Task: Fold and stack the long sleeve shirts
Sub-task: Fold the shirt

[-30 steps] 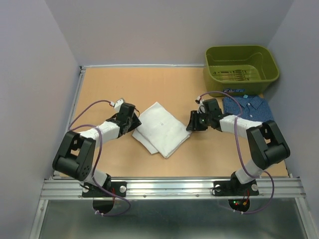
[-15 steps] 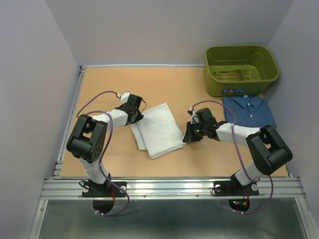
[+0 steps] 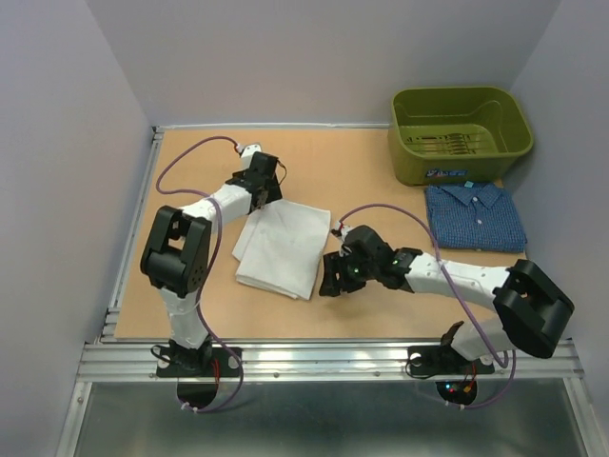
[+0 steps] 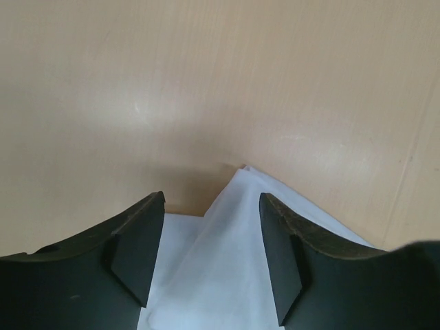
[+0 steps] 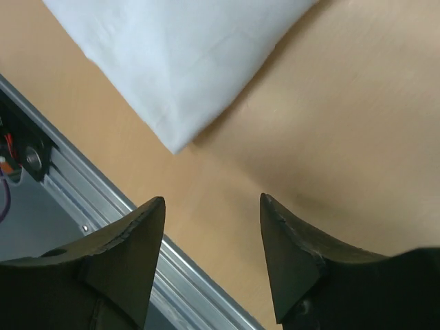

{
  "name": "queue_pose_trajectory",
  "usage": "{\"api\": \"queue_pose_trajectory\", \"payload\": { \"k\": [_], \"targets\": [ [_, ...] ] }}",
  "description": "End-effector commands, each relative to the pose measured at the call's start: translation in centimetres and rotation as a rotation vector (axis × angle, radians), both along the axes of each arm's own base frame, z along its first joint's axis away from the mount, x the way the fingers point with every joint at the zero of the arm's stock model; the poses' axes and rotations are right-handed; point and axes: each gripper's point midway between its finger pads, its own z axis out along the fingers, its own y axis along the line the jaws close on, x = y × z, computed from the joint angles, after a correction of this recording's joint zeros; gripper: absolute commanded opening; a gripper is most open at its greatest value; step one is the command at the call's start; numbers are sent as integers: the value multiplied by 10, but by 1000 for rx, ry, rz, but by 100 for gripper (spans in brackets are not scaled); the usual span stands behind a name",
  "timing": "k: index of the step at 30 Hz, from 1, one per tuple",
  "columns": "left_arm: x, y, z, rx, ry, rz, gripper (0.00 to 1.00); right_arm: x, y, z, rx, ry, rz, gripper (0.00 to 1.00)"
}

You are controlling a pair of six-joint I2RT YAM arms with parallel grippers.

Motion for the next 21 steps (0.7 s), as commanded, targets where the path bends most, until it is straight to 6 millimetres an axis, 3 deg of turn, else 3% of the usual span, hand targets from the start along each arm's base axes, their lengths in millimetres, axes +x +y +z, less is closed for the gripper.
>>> {"api": "queue_pose_trajectory", "payload": {
  "k": [1,2,3,4,5,7,8,9,11,13,14,15,16,19,21],
  "targets": [
    [-20,19,75,-23,-137,34,72,56,11,62,63,-196,-114,63],
    [-33,21,71,-51,-123,55,73,72,12,78,83,-239,-132,63],
    [-45,22,93,-88,-162,55,73,79,13,84,88,-254,-142,63],
    [-55,19,97,-124,-162,47,73,89,13,91,95,-273,-157,63],
    [-71,19,85,-151,-132,57,73,106,13,107,112,-307,-181,63],
    [-95,16,91,-218,-126,52,71,125,13,121,128,-343,-203,61],
    [-108,8,84,-266,-91,30,70,138,12,119,129,-343,-212,61],
    [-128,9,67,-294,-46,23,68,151,19,136,186,-377,-211,59],
    [-152,-7,49,-401,26,-5,62,164,22,137,259,-340,-203,58],
    [-180,-12,21,-465,106,-21,57,182,32,154,360,-383,-194,57],
    [-186,-9,13,-469,117,-11,50,187,34,155,379,-378,-186,57],
    [-203,-8,-5,-482,169,-10,46,194,40,138,362,-355,-177,57],
    [-205,-11,-4,-522,157,-5,42,200,47,145,390,-376,-151,57],
    [-216,-7,-18,-555,164,38,32,218,56,121,427,-363,-149,56],
    [-218,-5,-23,-582,173,82,26,227,50,105,451,-320,-182,56]
  ]
}}
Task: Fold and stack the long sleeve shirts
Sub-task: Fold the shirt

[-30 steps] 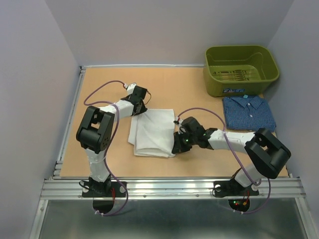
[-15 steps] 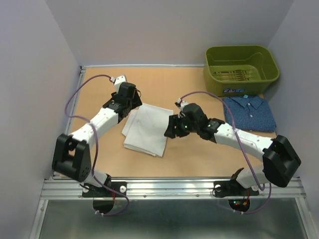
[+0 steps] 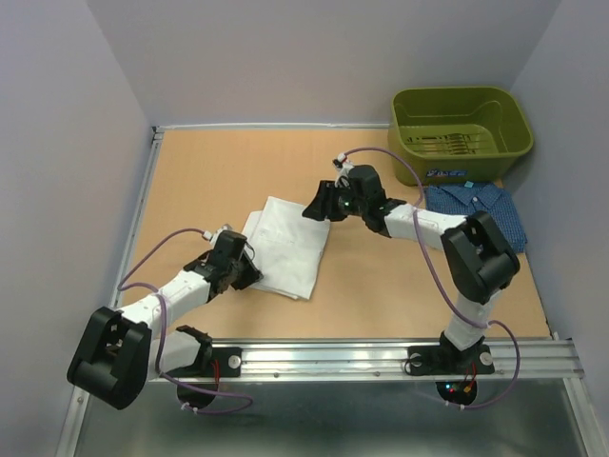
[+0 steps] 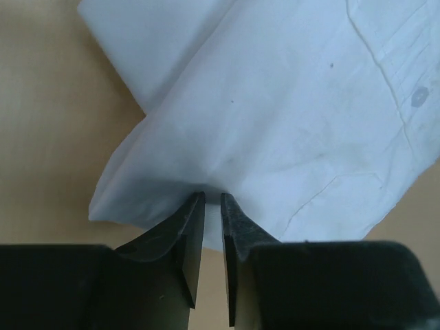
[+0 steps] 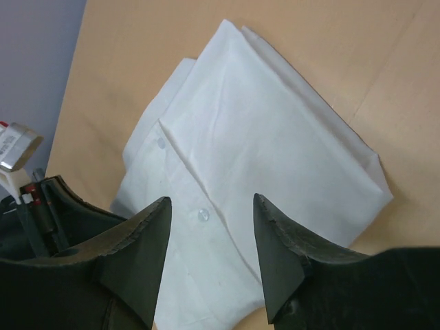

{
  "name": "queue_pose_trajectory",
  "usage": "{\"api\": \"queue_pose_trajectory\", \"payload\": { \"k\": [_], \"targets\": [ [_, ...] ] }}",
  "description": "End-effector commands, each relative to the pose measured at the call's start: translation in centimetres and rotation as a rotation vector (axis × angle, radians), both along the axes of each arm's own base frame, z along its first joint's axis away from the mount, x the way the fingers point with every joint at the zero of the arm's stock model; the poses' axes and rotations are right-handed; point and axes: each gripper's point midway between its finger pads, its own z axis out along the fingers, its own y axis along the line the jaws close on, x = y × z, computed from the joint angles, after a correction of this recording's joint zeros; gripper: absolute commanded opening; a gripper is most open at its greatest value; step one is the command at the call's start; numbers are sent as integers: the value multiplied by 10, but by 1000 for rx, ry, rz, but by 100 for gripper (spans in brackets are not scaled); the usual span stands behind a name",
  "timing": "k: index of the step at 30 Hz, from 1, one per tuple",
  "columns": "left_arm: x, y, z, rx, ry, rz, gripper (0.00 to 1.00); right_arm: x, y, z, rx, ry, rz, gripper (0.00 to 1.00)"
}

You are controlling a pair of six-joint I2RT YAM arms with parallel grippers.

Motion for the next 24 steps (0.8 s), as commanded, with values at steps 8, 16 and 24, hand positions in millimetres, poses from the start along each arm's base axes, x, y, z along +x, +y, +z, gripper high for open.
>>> {"api": "queue_pose_trajectory", "payload": {
  "k": [8,16,24],
  "targets": [
    [-2,-2,-10,-141,13,117,23,56,-30,-53,82,-9,-92,56],
    [15,15,-5,-33,17,121,24,17,-40,-96,42,110,-19,56],
    [61,47,5,153,-26,136,27,-34,-63,-119,-29,190,-17,30]
  ]
}}
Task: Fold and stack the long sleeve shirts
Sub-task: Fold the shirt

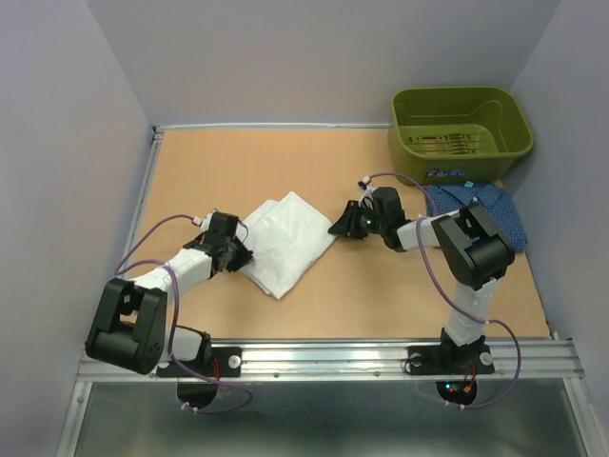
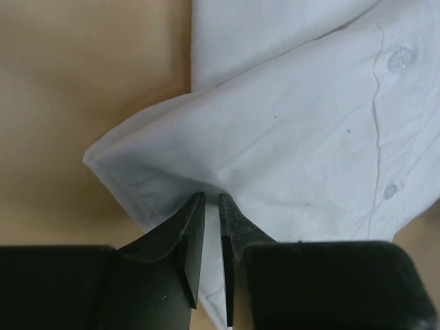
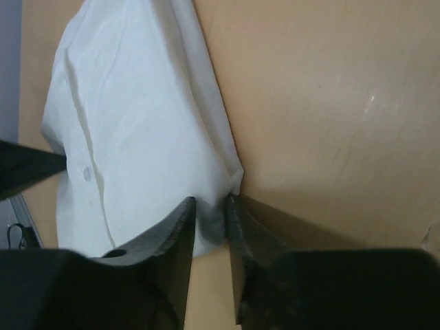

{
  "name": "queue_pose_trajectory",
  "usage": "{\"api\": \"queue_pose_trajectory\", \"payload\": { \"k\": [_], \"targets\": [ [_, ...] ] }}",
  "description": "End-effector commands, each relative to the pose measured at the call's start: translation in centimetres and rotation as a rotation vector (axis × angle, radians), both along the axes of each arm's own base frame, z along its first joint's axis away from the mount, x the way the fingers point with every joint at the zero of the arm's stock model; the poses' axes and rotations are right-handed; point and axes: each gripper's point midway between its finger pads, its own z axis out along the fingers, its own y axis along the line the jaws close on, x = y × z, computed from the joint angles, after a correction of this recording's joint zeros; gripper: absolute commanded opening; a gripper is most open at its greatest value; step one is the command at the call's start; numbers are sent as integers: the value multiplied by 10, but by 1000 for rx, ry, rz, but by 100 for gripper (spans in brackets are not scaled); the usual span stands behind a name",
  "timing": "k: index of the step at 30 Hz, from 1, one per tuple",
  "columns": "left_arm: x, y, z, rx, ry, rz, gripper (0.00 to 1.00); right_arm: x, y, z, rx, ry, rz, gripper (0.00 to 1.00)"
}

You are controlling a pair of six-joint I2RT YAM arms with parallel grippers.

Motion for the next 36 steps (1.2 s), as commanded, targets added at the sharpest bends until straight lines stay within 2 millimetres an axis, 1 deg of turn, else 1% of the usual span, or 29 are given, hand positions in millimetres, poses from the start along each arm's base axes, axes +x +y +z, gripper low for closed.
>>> {"api": "queue_pose_trajectory", "payload": {
  "k": [1,2,4,5,6,7,9,11,12,13,15,16,17,18,20,21,22,23,24,25,26,27,28,29,30,31,32,34,36],
  "targets": [
    [28,23,5,169,-7,-17,28,-45,-13,-18,-66,79,37,17],
    [34,27,6,190,-3,-10,29,-54,-14,-20,-82,89,39,12],
    [52,24,10,208,-9,-25,31,-69,-17,-23,-116,119,42,12],
    [58,23,11,216,-12,-30,31,-76,-13,-12,-113,99,51,12],
    [73,20,21,216,-40,-35,32,-89,-18,-18,-133,135,36,12],
    [78,20,16,237,-26,-54,33,-94,-12,-3,-109,126,23,12],
    [90,19,18,259,-36,-67,34,-108,-10,4,-92,147,17,13],
    [103,20,23,287,-49,-76,36,-126,-9,6,-94,175,17,25],
    [109,19,30,287,-70,-75,37,-124,-12,21,-88,144,-19,35],
    [110,20,36,288,-85,-70,38,-124,-15,26,-87,130,-31,39],
    [110,19,46,274,-120,-57,44,-112,-23,41,-112,58,-86,46],
    [107,20,58,261,-156,-50,46,-110,-27,49,-127,40,-103,50],
    [104,20,64,257,-171,-47,50,-97,-25,66,-129,-18,-114,52],
    [102,22,69,254,-184,-41,52,-93,-23,74,-128,-35,-112,53],
    [90,25,83,245,-216,-27,55,-83,-13,85,-113,-50,-95,53],
    [85,27,86,240,-223,-18,56,-71,-2,106,-77,-80,-80,53],
    [76,30,89,226,-231,5,56,-64,6,106,-75,-75,-65,53],
    [71,31,88,216,-230,15,57,-56,12,110,-69,-83,-59,52],
    [61,32,78,209,-206,20,57,-39,23,135,-30,-143,-69,52],
    [59,28,81,169,-223,33,56,-29,28,129,-34,-143,-70,52],
    [56,28,76,156,-219,39,56,-20,33,131,-28,-164,-72,52],
    [48,28,62,148,-191,45,52,-4,41,148,1,-217,-82,52],
    [50,25,58,127,-195,54,50,5,45,143,-1,-216,-82,51],
    [47,23,51,110,-180,52,46,14,50,123,-7,-175,-71,51],
    [46,22,45,103,-169,53,45,20,53,113,-5,-158,-68,51],
    [43,20,33,98,-140,46,44,30,59,117,24,-176,-67,51],
    [42,19,28,94,-129,48,43,33,61,110,38,-170,-66,51],
    [39,17,16,85,-97,49,41,41,62,86,51,-129,-65,50],
    [38,16,11,77,-86,57,40,48,54,69,37,-106,-90,50]
  ]
}}
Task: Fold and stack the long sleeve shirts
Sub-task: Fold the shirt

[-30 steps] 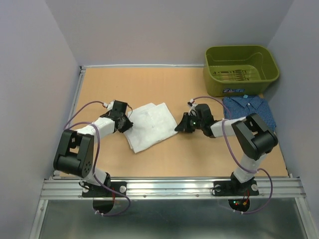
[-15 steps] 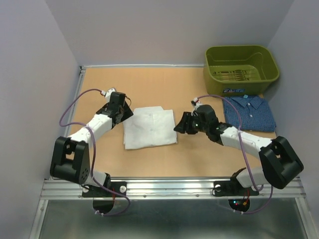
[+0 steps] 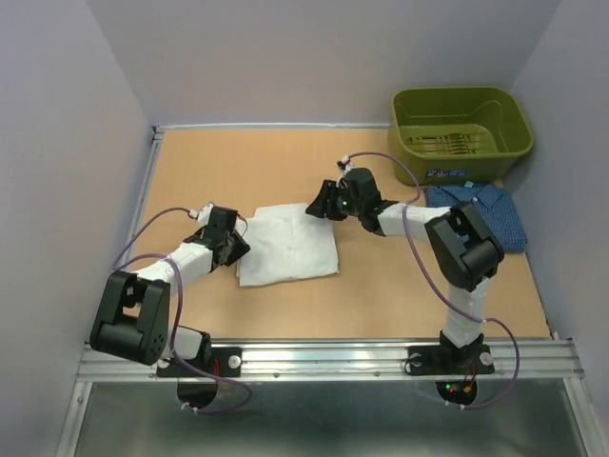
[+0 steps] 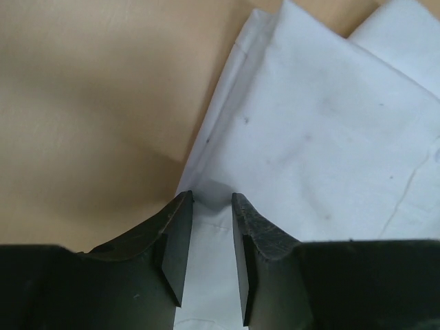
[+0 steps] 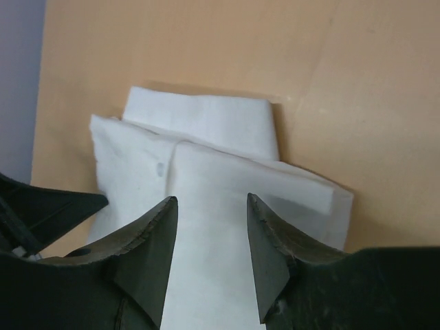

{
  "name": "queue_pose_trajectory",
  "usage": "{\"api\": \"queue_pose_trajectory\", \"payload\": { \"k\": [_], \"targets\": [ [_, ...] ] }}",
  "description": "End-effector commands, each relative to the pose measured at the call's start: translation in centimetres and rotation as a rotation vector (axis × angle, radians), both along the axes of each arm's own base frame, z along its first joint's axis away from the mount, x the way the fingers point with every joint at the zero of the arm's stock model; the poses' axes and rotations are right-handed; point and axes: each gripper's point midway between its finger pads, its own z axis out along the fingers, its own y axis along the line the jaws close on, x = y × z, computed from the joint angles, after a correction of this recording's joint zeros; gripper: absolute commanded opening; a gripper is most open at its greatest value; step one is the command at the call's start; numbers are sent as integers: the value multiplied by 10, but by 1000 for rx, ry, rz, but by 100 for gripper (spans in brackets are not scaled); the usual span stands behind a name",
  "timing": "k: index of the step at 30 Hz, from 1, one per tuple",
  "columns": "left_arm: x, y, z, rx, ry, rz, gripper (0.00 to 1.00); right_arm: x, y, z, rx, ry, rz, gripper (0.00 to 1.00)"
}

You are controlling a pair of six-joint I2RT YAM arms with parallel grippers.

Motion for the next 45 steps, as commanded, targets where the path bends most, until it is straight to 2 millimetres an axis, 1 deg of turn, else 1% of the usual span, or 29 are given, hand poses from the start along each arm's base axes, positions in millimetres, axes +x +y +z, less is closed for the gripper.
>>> {"api": "queue_pose_trajectory", "payload": {
  "k": [1,6,10,11,14,15,16,17,18,19,20,21,22,24,25,27,29,30,31,32,33,35,37,38,40,41,42,44,45],
  "targets": [
    [6,-6,-4,-56,-26,30,40,24,-4,-11,48,-23,-27,50],
    [-2,-7,-20,-62,22,34,38,24,-38,-53,13,39,-88,50],
    [-3,-4,-20,-54,31,28,39,22,-55,-61,-10,35,-100,50],
    [-1,-3,-16,-49,23,24,40,22,-57,-55,-5,27,-98,50],
    [11,-1,13,-18,-39,-1,45,20,-58,-16,-1,-45,-67,53],
    [14,0,22,-9,-59,-4,50,20,-60,5,-16,-98,-51,54],
    [22,-2,43,-9,-111,-13,54,18,-65,9,-55,-83,-54,59],
    [26,-3,54,8,-143,-27,57,16,-69,15,-75,-94,-58,62],
    [29,-4,65,34,-176,-66,68,19,-78,22,-109,-124,-96,65],
    [29,-12,74,52,-200,-114,73,14,-86,39,-122,-146,-122,72],
    [35,-18,94,70,-250,-143,77,10,-94,45,-142,-158,-146,77],
    [35,-23,102,117,-272,-199,85,8,-101,53,-167,-178,-165,82],
    [30,-49,117,134,-305,-282,87,3,-118,65,-207,-185,-225,90],
    [25,-71,130,200,-346,-363,91,-4,-134,71,-253,-189,-272,97],
    [15,-99,135,222,-363,-466,91,-13,-148,80,-289,-192,-306,100],
    [6,-122,137,270,-380,-542,91,-21,-164,88,-330,-203,-351,100],
    [0,-144,130,330,-376,-621,91,-33,-184,84,-401,-175,-398,100],
    [-9,-158,129,368,-389,-663,91,-38,-195,95,-410,-197,-439,100],
    [-11,-171,124,416,-385,-719,91,-48,-202,87,-440,-170,-445,100],
    [-14,-179,120,445,-389,-750,91,-53,-208,88,-445,-168,-461,100],
    [-27,-197,118,469,-405,-816,90,-60,-212,94,-436,-176,-478,100],
    [-27,-211,109,571,-418,-864,88,-74,-222,84,-453,-148,-501,100],
    [-36,-231,96,637,-414,-927,86,-84,-228,88,-424,-152,-534,100],
    [-38,-236,92,661,-416,-947,85,-91,-231,77,-428,-132,-537,100],
    [-41,-248,78,709,-414,-1000,84,-100,-231,78,-381,-125,-552,100],
    [-42,-250,74,726,-411,-1016,80,-104,-231,76,-363,-119,-556,100],
    [-41,-251,70,753,-412,-1027,74,-110,-231,65,-345,-86,-563,100],
    [-41,-256,59,786,-401,-1048,70,-118,-230,66,-304,-88,-566,100],
    [-41,-257,55,798,-396,-1055,69,-122,-231,57,-295,-65,-573,100]
  ]
}}
